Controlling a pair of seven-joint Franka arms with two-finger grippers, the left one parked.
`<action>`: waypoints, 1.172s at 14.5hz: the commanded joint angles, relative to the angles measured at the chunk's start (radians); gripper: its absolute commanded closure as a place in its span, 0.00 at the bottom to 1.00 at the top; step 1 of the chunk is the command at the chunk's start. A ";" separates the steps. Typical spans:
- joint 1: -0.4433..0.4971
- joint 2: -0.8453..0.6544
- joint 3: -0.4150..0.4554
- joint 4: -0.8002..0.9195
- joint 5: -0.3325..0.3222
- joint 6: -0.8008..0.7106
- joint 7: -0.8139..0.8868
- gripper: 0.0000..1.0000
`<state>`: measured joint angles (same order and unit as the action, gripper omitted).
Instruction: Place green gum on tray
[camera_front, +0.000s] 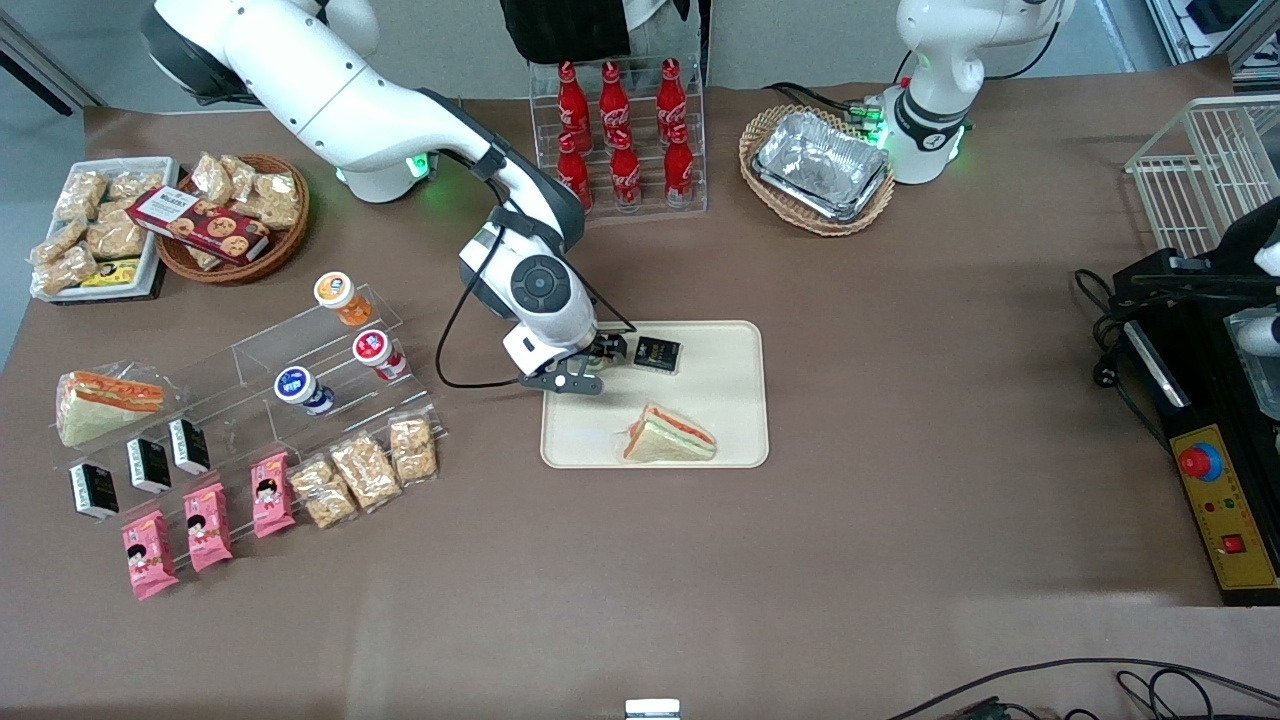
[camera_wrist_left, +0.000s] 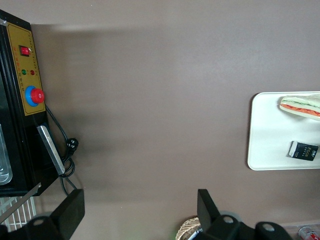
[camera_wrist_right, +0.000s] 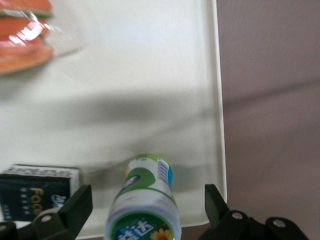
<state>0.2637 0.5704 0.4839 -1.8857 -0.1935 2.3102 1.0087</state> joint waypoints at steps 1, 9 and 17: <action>-0.053 -0.165 0.012 0.020 -0.018 -0.156 0.007 0.00; -0.469 -0.544 0.007 0.088 0.225 -0.544 -0.635 0.00; -0.708 -0.573 -0.027 0.283 0.223 -0.792 -0.950 0.00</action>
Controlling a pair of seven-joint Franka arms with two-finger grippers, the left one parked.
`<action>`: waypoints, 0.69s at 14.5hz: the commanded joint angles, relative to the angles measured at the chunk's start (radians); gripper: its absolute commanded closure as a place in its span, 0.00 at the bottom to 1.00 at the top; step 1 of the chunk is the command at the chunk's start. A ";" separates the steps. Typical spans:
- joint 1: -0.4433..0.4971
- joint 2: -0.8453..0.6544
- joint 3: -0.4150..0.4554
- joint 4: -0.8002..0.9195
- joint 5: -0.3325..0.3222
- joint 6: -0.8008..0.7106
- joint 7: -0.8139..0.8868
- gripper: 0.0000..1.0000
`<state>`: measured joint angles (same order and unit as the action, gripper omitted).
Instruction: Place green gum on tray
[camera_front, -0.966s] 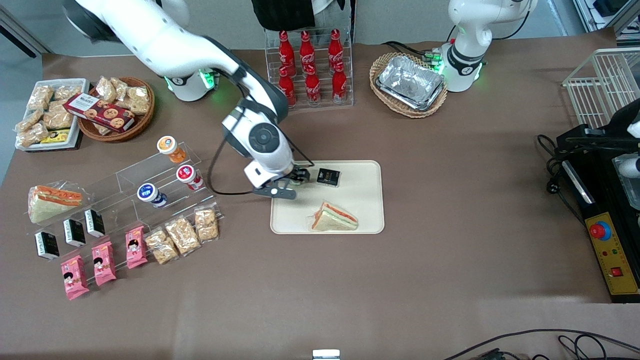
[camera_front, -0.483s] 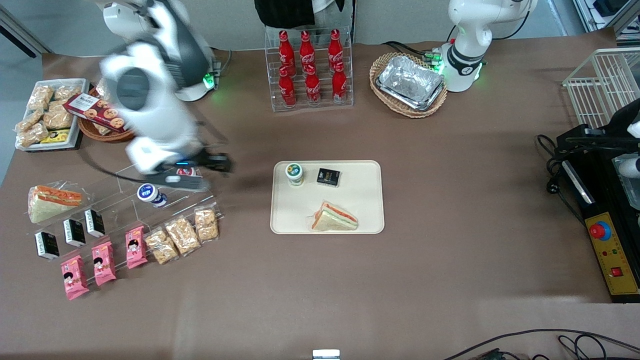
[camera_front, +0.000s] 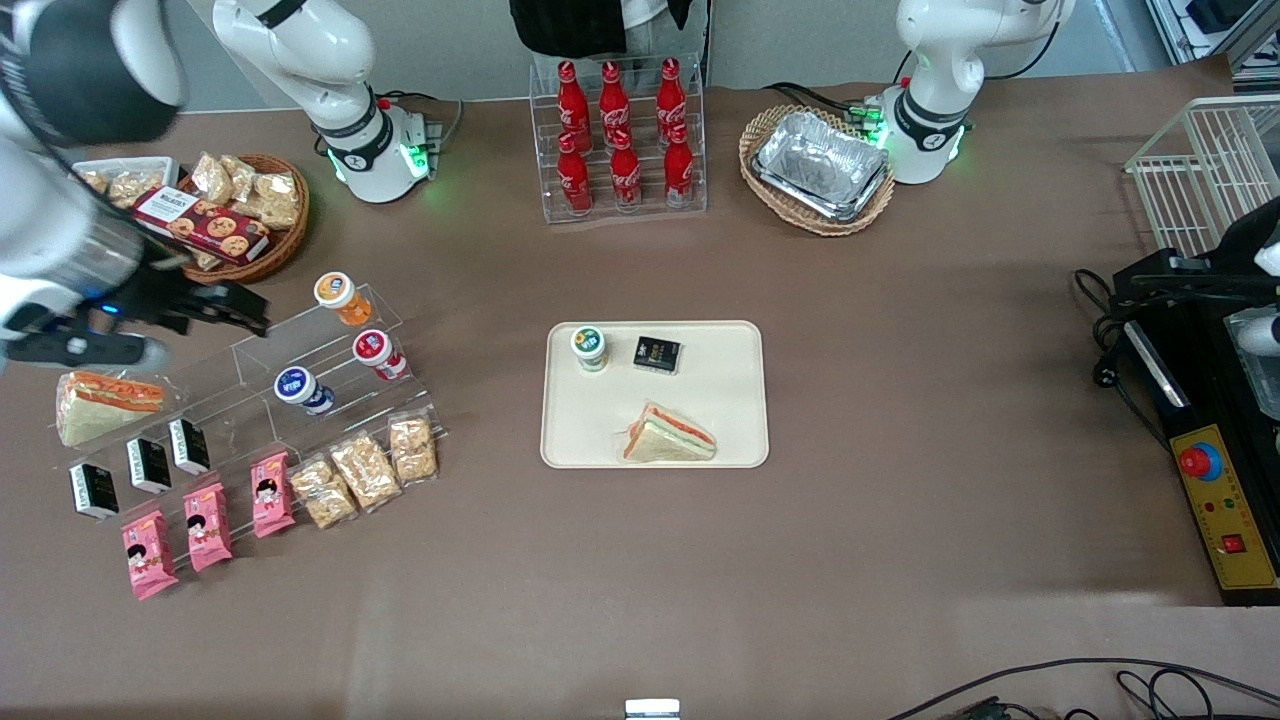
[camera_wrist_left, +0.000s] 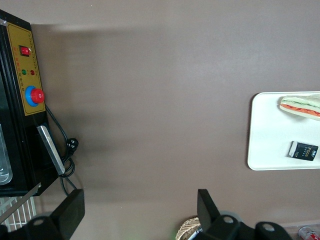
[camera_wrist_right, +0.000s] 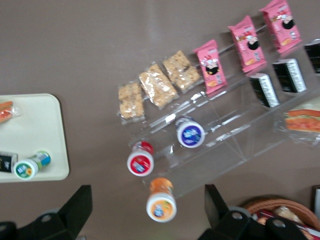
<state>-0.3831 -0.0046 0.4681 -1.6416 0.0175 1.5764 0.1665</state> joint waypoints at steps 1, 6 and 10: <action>-0.077 -0.005 -0.025 0.039 0.010 -0.061 -0.152 0.00; 0.063 -0.035 -0.245 0.036 -0.023 -0.067 -0.226 0.00; 0.308 -0.023 -0.567 0.046 -0.028 -0.027 -0.361 0.00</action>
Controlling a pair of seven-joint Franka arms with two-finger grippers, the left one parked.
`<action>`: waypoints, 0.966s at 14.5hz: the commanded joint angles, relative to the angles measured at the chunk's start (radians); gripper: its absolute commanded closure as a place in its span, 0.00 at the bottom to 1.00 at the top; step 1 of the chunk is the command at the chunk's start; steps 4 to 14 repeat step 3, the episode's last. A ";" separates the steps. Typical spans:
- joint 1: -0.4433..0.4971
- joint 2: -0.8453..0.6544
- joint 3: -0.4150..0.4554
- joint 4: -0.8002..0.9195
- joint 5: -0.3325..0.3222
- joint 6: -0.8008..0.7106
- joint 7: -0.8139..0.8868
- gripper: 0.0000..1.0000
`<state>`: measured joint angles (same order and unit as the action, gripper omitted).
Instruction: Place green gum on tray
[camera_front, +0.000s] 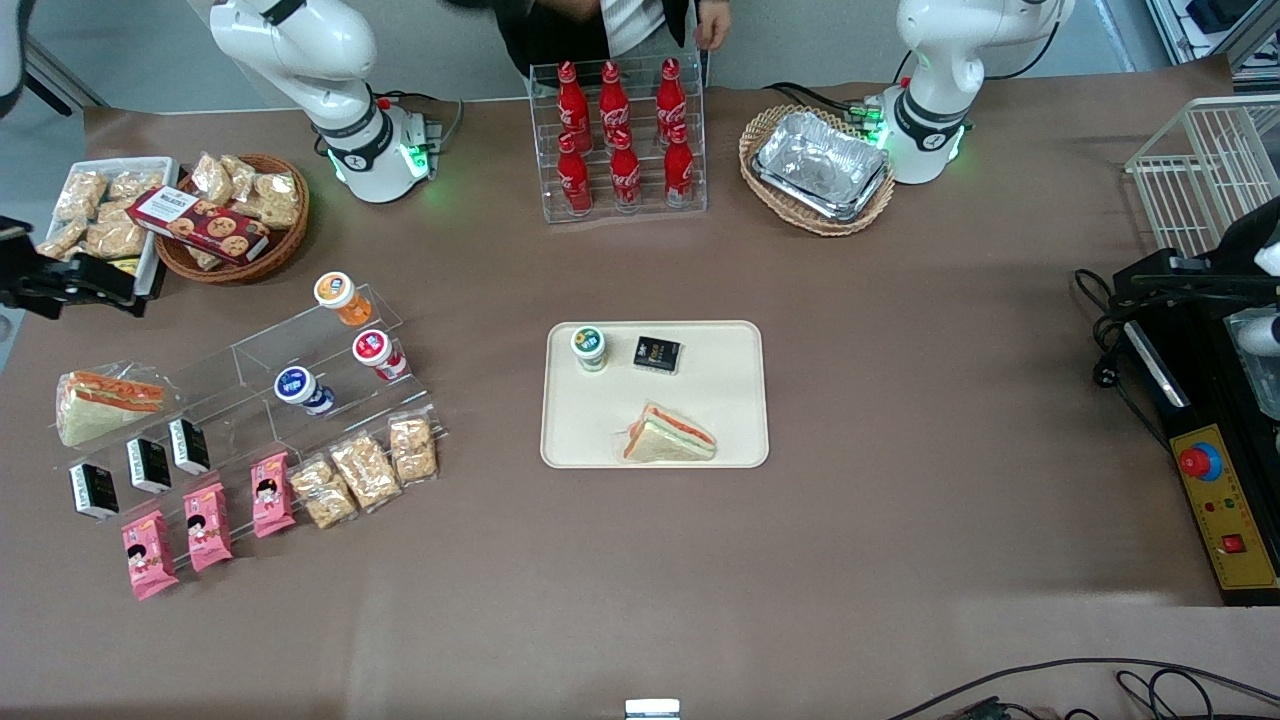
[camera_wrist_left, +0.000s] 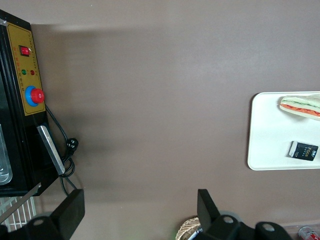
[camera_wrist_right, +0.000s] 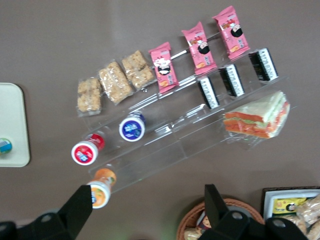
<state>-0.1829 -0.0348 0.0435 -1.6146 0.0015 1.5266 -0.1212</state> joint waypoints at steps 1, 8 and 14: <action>0.114 0.007 -0.148 0.021 -0.017 0.036 -0.075 0.00; 0.115 0.001 -0.149 0.021 -0.012 0.040 -0.075 0.00; 0.115 0.001 -0.149 0.021 -0.012 0.040 -0.075 0.00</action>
